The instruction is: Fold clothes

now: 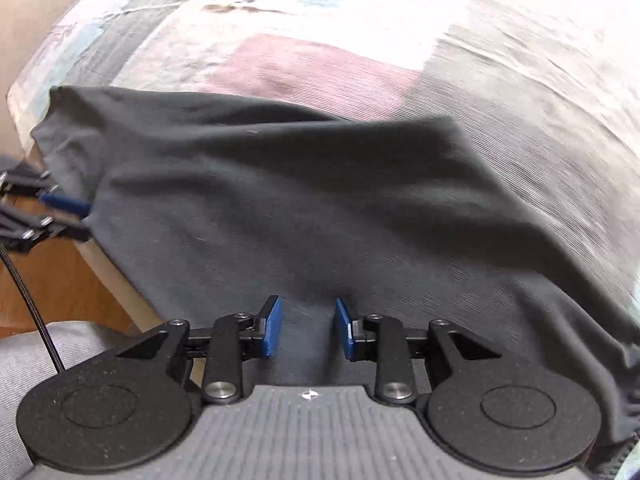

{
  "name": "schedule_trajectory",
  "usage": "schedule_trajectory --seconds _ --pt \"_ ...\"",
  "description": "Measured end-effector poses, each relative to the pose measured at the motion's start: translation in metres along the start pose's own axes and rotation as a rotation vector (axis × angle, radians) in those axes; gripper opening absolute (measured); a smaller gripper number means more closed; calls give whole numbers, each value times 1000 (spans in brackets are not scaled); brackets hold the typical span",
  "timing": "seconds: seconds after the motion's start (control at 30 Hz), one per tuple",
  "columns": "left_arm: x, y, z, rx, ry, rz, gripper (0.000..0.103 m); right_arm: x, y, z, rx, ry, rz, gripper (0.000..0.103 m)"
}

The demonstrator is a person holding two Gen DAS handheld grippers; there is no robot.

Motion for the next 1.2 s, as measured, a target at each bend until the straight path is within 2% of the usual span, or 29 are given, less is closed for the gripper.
schedule_trajectory --seconds 0.03,0.13,0.23,0.37,0.5,0.63,0.67,0.73,0.83,0.97,1.2 --pt "4 2 -1 15 3 0 28 3 -1 -5 -11 3 -11 34" --pt "19 26 -10 -75 30 -99 29 12 0 -17 -34 -11 -65 34" --pt "16 52 -5 -89 33 -159 30 13 6 -26 -67 -37 -118 34" --pt "0 58 12 -44 50 -132 30 4 6 -37 -82 -63 -132 35" --pt "6 63 15 -41 32 -134 31 2 0 -43 -86 -57 -167 35" --pt "19 66 18 -74 17 -177 32 10 -4 -44 -119 -70 -227 35" --pt "18 65 19 -83 14 -171 34 13 -6 -43 -119 -76 -247 35" --pt "6 63 23 -95 23 -131 36 12 -10 -40 -103 -95 -259 36" --pt "3 61 24 -130 11 -155 37 3 -18 -37 -63 -153 -254 37" --pt "3 64 27 -120 -17 -165 38 -3 -25 -30 -14 -198 -288 43" --pt "3 65 25 -135 -11 -162 38 -7 -30 -28 -12 -207 -347 47"
Point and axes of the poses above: each gripper's, at about its wrist camera, not at the fingertips, and x roughly against the way its jaws point, z to its left, y to its top, the point moved 4 cm from there along -x, roughly the way its jaws point, and after that the axes turned 9 degrees about z, right-handed, at the moved point
